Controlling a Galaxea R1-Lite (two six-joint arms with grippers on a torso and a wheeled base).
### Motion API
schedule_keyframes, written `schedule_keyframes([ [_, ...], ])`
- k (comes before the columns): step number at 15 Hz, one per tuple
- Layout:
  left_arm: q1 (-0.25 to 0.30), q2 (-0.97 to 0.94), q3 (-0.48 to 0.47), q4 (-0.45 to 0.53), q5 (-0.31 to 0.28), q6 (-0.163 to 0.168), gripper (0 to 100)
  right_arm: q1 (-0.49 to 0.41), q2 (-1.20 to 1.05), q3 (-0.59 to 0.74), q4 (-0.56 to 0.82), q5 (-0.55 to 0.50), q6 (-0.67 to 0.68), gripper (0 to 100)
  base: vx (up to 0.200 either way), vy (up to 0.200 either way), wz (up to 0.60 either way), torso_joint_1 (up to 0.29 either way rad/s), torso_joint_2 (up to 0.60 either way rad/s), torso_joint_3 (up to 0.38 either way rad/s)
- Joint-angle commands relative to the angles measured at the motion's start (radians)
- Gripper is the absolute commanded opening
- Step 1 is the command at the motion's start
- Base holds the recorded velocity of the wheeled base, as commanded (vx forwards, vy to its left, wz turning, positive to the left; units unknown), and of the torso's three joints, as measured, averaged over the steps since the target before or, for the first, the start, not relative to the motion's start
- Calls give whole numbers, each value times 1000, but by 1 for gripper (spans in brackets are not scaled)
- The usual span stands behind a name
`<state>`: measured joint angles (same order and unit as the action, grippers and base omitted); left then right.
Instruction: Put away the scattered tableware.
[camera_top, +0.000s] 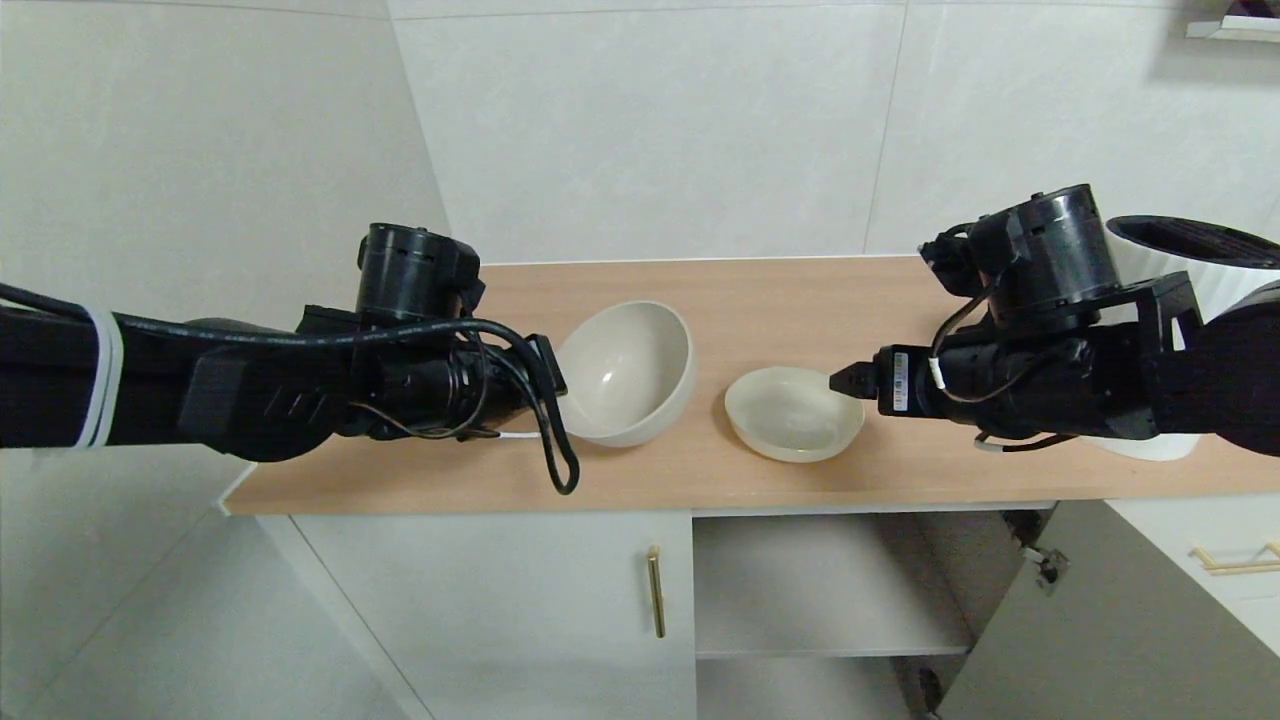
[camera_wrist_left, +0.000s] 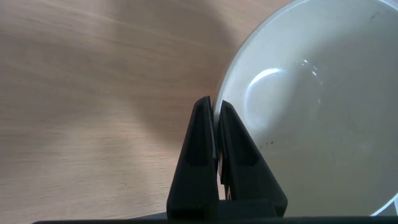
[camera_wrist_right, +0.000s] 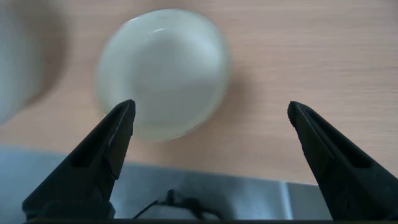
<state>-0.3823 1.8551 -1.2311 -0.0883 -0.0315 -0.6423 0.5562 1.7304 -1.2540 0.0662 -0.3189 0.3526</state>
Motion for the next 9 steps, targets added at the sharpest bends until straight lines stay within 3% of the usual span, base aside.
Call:
schedule_keyframes([
  [1,0,-13,1,-1,-1,0,0,1,51,-8,-5,-48,0,100,0,0,0,0,0,0],
  [9,0,-17,5,-1,-1,0,0,-21,166,-27,-52,-71,2,100,0,0,0,0,0,0],
])
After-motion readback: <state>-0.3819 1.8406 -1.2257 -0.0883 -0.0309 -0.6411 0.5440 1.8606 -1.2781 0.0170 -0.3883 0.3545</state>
